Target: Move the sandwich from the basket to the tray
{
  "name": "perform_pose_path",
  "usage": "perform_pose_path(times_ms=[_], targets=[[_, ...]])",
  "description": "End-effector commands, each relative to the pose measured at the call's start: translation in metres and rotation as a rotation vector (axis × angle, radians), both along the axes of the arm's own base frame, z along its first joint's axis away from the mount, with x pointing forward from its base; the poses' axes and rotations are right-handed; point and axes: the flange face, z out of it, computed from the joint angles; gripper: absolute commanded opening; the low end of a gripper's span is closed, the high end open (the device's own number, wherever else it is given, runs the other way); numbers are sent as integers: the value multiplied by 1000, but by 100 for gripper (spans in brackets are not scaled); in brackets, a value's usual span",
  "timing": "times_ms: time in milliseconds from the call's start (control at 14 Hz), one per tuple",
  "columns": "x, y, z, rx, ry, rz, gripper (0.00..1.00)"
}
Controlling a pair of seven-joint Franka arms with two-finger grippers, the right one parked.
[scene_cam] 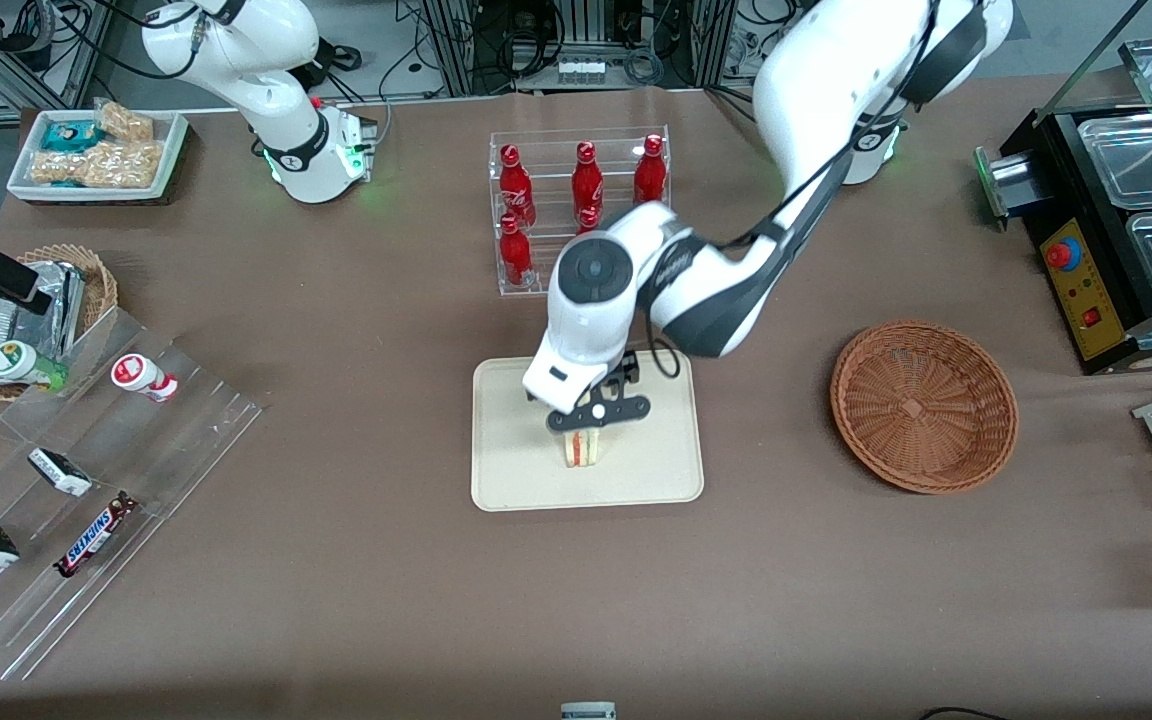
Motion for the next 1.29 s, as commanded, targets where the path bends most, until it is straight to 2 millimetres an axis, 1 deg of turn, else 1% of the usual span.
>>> perform_pose_path(times_ms=[0,143,286,357,500,571,714,786,857,929,1071,1214], targets=[[8,45,29,93,8,57,100],[23,94,30,122,31,117,100],[24,131,35,138,47,63,100],[29,155,36,148,55,45,100],[28,186,38,167,65,61,100],[29,207,40,177,71,90,100],[33,241,48,181,69,141,100],[38,262,58,157,74,183,100],[39,277,66,146,78,166,100],[38,292,71,146,82,129,100],[25,322,80,159,81,82,100],[9,354,103,118,69,26,100]])
